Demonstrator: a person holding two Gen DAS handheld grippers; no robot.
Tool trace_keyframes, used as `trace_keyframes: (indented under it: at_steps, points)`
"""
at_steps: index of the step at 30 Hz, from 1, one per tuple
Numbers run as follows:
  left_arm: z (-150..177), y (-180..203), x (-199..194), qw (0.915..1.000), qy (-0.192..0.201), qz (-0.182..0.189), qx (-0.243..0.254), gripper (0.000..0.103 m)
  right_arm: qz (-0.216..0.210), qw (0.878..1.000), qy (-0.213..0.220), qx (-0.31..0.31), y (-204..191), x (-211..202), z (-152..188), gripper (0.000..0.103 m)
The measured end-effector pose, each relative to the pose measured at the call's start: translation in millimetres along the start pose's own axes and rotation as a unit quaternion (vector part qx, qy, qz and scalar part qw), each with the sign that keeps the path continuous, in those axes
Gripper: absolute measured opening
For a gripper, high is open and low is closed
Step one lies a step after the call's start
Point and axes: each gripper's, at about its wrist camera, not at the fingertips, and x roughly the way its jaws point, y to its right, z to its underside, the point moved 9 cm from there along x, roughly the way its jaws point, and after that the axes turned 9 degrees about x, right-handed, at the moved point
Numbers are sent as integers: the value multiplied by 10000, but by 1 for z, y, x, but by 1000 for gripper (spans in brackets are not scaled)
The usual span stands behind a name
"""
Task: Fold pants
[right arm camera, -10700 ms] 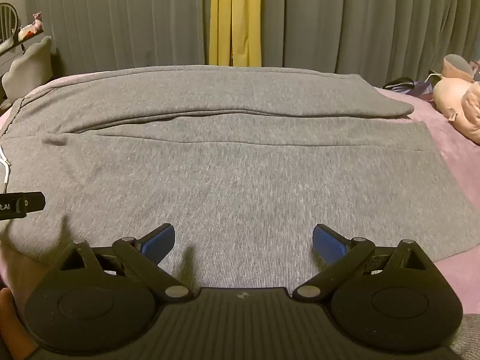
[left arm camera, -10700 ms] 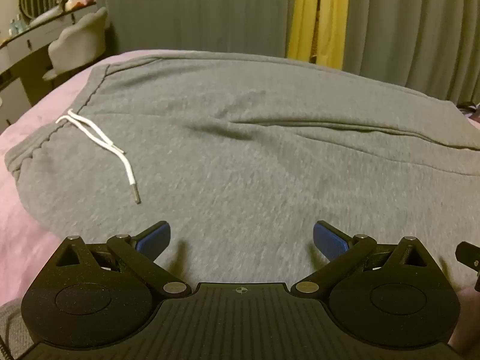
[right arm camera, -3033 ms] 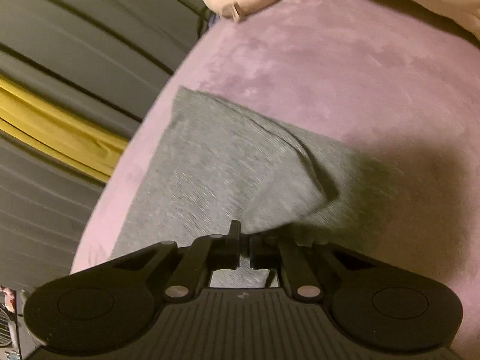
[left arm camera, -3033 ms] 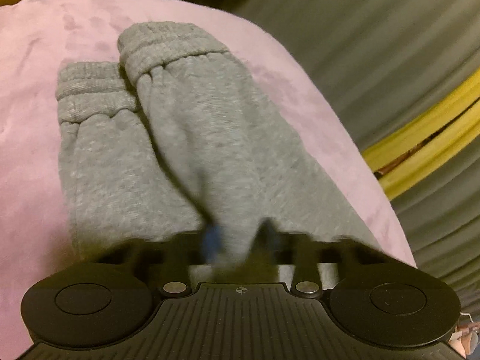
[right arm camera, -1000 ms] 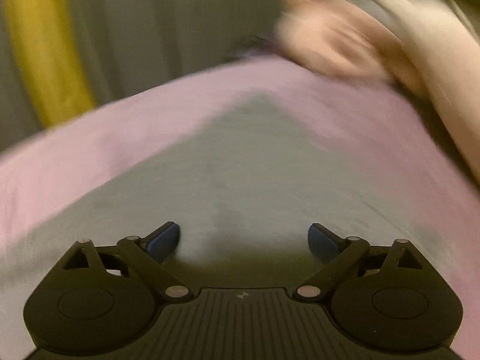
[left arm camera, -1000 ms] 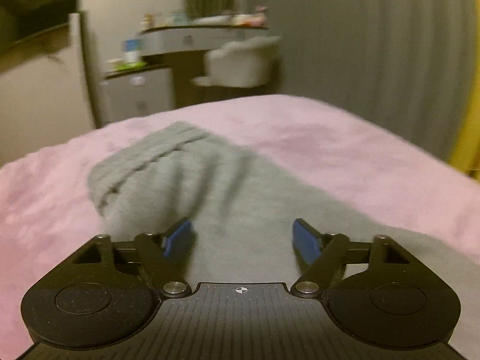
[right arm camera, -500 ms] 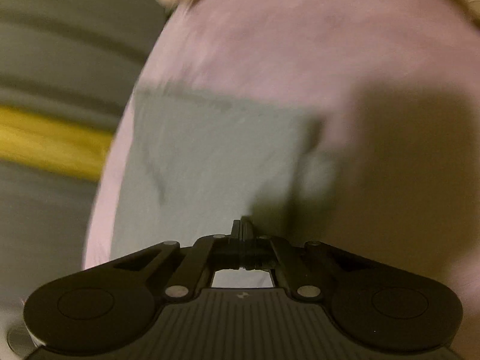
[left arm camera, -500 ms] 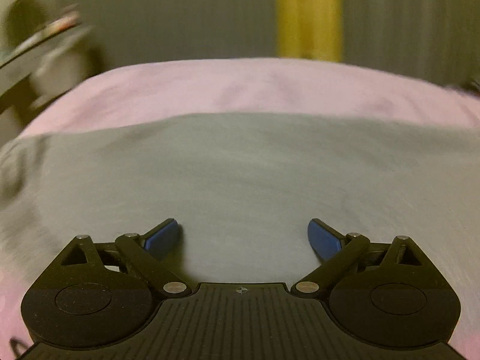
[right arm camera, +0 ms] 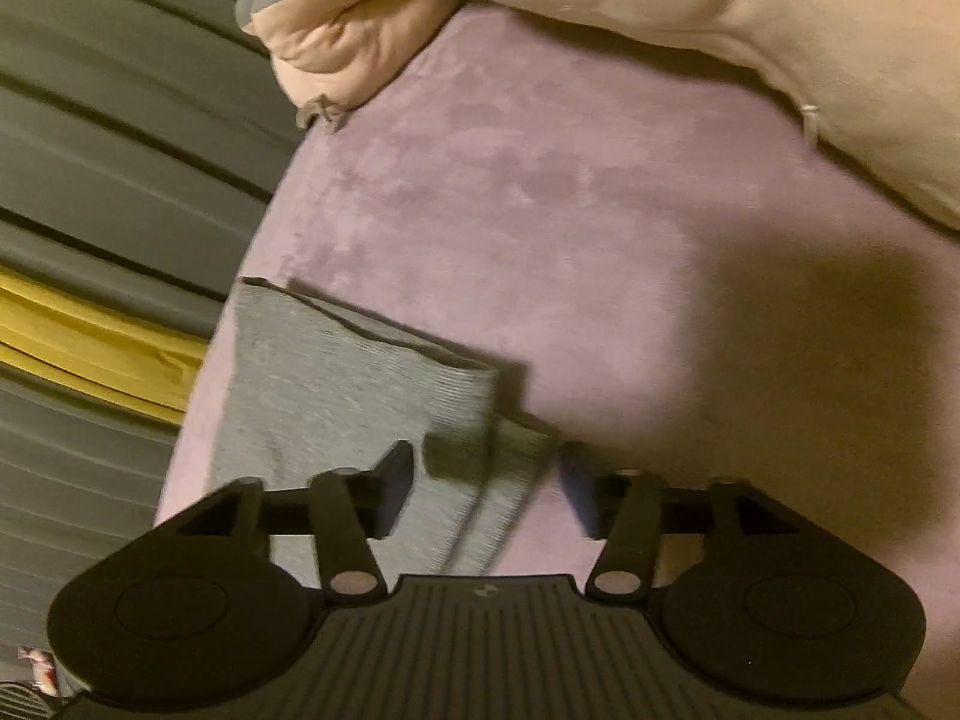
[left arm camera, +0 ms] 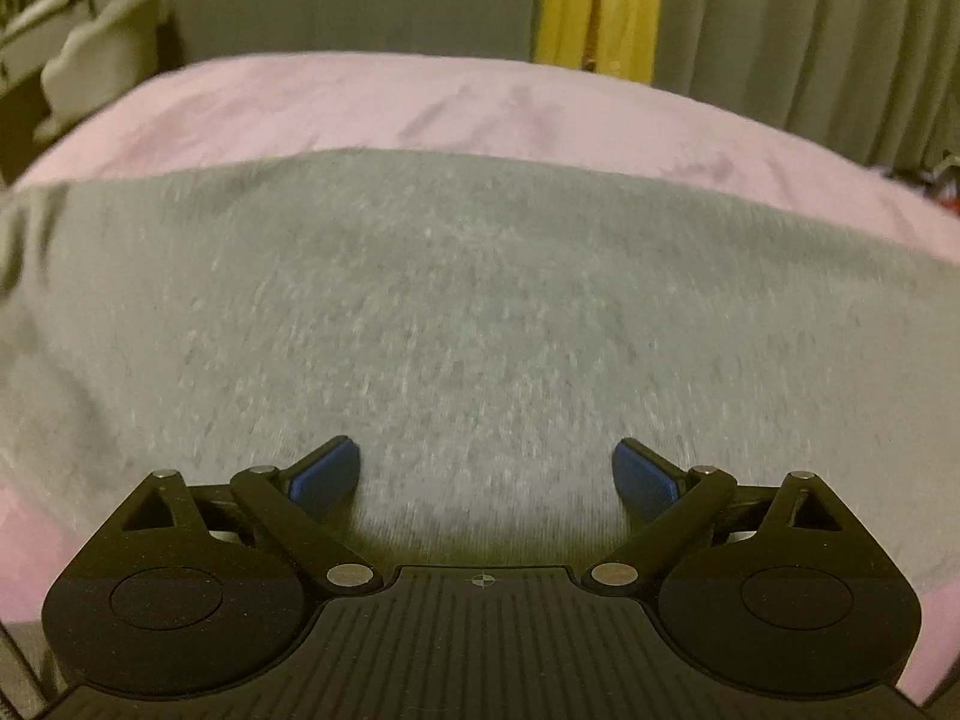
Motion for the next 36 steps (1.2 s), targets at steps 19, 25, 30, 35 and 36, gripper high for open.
trace_keyframes:
  at_steps: [19, 25, 30, 35, 36]
  points:
    - [-7, -3, -4, 9994, 255, 104, -196, 98, 65, 9990, -67, -444, -17, 7, 4, 14]
    - [-8, -37, -2, 9956, 219, -346, -841, 90, 34, 9738, 692, -2164, -97, -20, 35, 10]
    - [-10, -43, -9, 9930, 357, -203, -1109, 90, -1050, 8960, 435, -4292, -195, -51, 158, 10]
    - [-12, -45, -15, 9901, 527, 104, -1296, 92, -1529, 7876, -575, -5941, -196, -43, 311, 12]
    - [-12, -46, -15, 9896, 537, 165, -1325, 92, -1479, 7811, -870, -6003, -186, -33, 332, 18]
